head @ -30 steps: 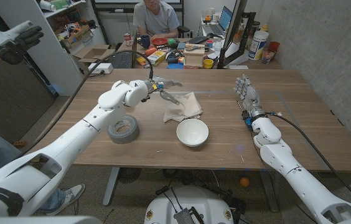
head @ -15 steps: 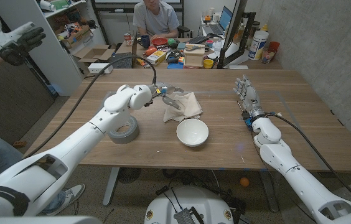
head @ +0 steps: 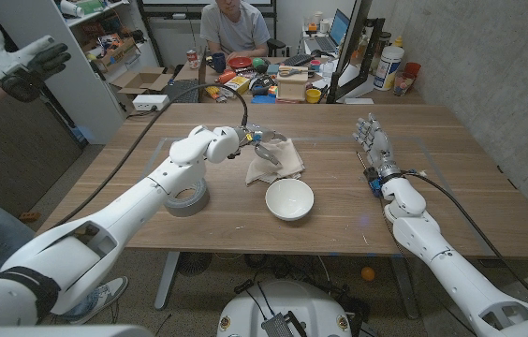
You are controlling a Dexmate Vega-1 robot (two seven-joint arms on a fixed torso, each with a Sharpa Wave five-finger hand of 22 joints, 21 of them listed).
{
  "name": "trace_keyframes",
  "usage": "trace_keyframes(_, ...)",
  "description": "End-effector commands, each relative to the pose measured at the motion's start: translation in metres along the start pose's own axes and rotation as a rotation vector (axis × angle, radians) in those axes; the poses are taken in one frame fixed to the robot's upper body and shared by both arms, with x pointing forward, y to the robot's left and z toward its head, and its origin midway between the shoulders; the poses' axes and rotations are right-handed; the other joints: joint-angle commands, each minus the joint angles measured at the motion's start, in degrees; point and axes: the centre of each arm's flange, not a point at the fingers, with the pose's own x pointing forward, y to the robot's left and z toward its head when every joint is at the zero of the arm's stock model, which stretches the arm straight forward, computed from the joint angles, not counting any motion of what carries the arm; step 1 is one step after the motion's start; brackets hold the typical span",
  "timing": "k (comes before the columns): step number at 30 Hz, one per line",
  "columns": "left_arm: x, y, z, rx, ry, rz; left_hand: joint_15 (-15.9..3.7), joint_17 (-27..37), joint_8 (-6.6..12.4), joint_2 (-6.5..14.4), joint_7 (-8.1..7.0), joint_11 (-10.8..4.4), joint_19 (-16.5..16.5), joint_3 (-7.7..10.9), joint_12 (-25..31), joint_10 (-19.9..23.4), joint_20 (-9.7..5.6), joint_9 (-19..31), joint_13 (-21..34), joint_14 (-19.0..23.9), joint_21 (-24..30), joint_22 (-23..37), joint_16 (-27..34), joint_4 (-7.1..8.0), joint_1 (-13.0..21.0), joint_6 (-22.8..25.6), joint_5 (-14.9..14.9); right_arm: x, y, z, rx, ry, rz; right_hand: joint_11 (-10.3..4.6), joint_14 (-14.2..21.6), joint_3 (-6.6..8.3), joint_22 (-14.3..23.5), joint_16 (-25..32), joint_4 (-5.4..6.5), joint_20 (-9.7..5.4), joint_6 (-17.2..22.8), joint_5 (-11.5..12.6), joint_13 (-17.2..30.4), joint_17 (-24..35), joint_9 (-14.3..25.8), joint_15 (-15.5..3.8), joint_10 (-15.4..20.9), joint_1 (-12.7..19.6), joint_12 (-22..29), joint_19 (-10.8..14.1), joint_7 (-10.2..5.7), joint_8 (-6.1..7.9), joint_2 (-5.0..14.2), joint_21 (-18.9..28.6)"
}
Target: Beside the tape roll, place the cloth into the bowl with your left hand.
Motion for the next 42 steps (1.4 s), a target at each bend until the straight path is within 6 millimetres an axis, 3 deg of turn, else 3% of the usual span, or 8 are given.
trace_keyframes(1,0.015,-0.004,0.014,0.011,-0.006,-0.066,0.19,0.16,-0.22,0.21,-0.01,0.38,-0.45,-0.40,-0.28,-1.01,0.05,0.19,0.09,-0.39,-0.63,0.13,0.03,0.04,0.97,-1.49,0.60,-0.003,-0.006,-0.004,0.008,0.011,-0.010,0.12,0.57,0.08,0.19,0.27,-0.40,0.30,0.46,-0.16,0.25,0.20,0.08,-0.10,0.44,0.44,0.18,0.27,-0.24,0.25,0.29,-0.13)
trace_keyframes(14,0.010,-0.015,0.010,-0.019,0.013,-0.096,0.23,0.15,-0.30,0.38,0.17,0.59,-0.68,-0.59,-0.29,-1.58,0.05,0.24,0.12,-0.63,-1.16,0.17,0.12,-0.08,1.29,-1.79,0.85,-0.002,-0.007,-0.009,0.016,0.015,-0.005,0.05,0.79,0.01,0.20,0.31,-0.43,0.51,0.77,-0.17,0.28,0.22,0.10,-0.06,0.63,0.39,0.18,0.34,-0.38,0.28,0.37,-0.37)
trace_keyframes(21,0.017,-0.024,0.012,-0.021,0.021,-0.136,-0.78,0.16,-0.18,0.59,0.05,0.41,-0.70,-0.66,-0.09,-1.40,0.04,0.26,0.14,-0.23,-1.46,0.20,0.39,-0.17,1.59,-1.57,1.01,-0.003,-0.009,-0.015,0.031,0.017,-0.005,0.11,0.86,-0.03,0.21,0.32,-0.44,0.53,0.81,-0.17,0.29,0.23,0.11,-0.03,0.63,0.36,0.14,0.36,-0.47,0.25,0.38,-0.47)
trace_keyframes(31,0.023,-0.030,0.019,-0.033,0.000,-0.130,-1.21,0.11,1.17,1.21,-0.28,-0.15,1.44,-0.59,1.05,1.24,-0.09,0.28,0.17,2.35,-1.46,0.37,1.37,-0.90,3.45,1.72,1.42,-0.007,-0.011,-0.019,0.040,0.016,-0.004,0.07,1.03,-0.10,0.22,0.35,-0.45,0.64,0.92,-0.18,0.31,0.25,0.12,0.08,0.81,0.30,0.17,0.47,-0.51,0.23,0.39,-0.60)
trace_keyframes(33,0.024,-0.032,0.021,-0.033,-0.004,-0.102,-2.21,0.05,2.66,2.43,-0.78,-2.18,4.74,0.14,2.14,4.75,-0.13,0.20,0.18,5.13,-1.12,0.44,2.04,-2.20,6.93,5.58,1.77,-0.007,-0.012,-0.019,0.041,0.017,-0.004,0.10,1.04,-0.12,0.22,0.34,-0.46,0.65,0.94,-0.18,0.31,0.25,0.12,0.06,0.84,0.29,0.17,0.51,-0.53,0.23,0.38,-0.63)
trace_keyframes(36,0.025,-0.033,0.025,-0.048,-0.008,-0.063,-5.63,0.17,6.55,6.18,-1.48,-4.98,15.65,3.02,4.55,14.42,-0.52,0.05,0.40,14.69,0.87,0.36,4.06,-4.61,17.14,15.81,0.05,-0.008,-0.013,-0.020,0.042,0.019,-0.003,0.07,1.11,-0.14,0.22,0.36,-0.46,0.67,1.01,-0.18,0.32,0.26,0.12,0.07,0.87,0.27,0.17,0.55,-0.58,0.23,0.38,-0.66)
trace_keyframes(40,0.028,-0.034,0.030,-0.045,0.000,-0.069,-7.26,0.62,8.35,7.55,-1.79,-5.55,26.57,4.61,5.42,19.01,-1.29,0.05,1.08,20.92,3.59,0.18,5.04,-4.91,23.61,20.78,-2.55,-0.008,-0.013,-0.020,0.046,0.021,-0.002,0.08,1.16,-0.16,0.23,0.37,-0.46,0.70,1.01,-0.19,0.32,0.27,0.13,0.05,0.82,0.25,0.13,0.57,-0.63,0.21,0.39,-0.72)
trace_keyframes(42,0.028,-0.035,0.033,-0.037,0.004,-0.057,-8.84,1.19,9.25,8.59,-2.08,-6.43,31.86,5.54,6.12,21.51,-3.58,0.20,1.76,24.52,4.91,0.03,5.99,-4.84,26.60,23.01,-4.56,-0.008,-0.013,-0.020,0.048,0.021,-0.001,0.09,1.16,-0.18,0.23,0.36,-0.47,0.73,1.01,-0.19,0.33,0.27,0.13,0.17,0.84,0.23,0.13,0.61,-0.63,0.20,0.39,-0.74)
